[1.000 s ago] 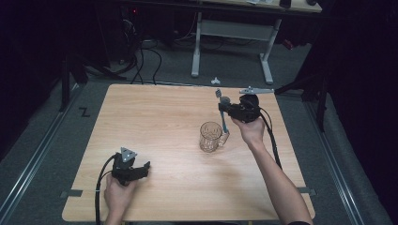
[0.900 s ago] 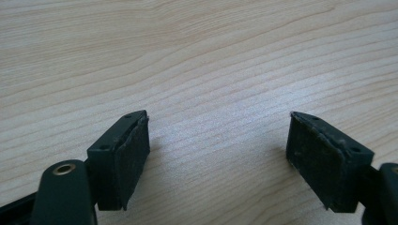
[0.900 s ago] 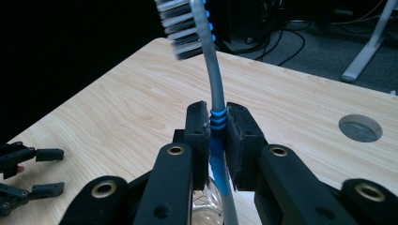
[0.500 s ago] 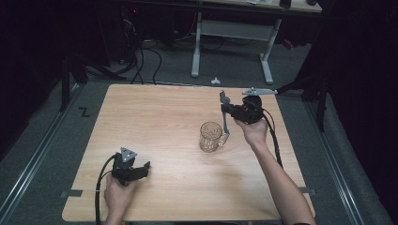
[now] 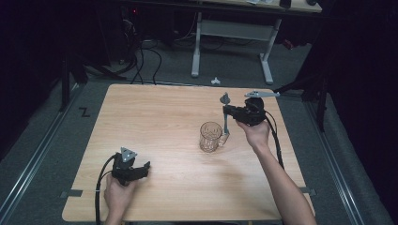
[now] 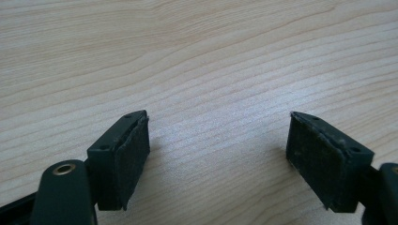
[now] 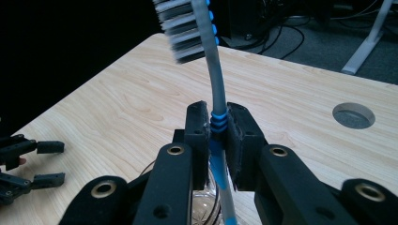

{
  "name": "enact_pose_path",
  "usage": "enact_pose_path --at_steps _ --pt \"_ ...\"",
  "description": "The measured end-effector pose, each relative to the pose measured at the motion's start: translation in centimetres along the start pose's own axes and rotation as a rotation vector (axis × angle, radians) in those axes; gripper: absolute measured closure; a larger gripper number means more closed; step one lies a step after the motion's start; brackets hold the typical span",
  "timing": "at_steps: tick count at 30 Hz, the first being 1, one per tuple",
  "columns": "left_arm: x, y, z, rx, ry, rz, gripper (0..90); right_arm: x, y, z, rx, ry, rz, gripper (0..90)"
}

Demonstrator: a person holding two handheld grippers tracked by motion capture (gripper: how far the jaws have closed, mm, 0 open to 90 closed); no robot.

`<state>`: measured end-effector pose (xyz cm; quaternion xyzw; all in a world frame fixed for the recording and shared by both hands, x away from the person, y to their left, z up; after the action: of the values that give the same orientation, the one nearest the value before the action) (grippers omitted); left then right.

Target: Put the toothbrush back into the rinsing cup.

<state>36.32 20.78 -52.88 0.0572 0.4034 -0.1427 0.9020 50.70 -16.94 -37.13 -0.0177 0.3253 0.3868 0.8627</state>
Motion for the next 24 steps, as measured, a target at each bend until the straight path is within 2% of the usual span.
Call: enact_pose_path --at_steps 24 --pt "0.0 0.0 0.0 0.0 0.0 0.0 22.3 -0.1 -0.4 -1.1 0.009 0.009 0.002 80.0"
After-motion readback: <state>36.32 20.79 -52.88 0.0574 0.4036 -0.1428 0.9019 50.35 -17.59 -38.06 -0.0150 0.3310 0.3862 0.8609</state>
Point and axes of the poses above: each handheld gripper's, and its own axes: x roughly forward along the jaws, z roughly out of its top, y roughly to its left, the point moved 3 cm from there along x, roughly forward along the jaws, and after that the axes turned 6 degrees about y, right-handed, at the moved point
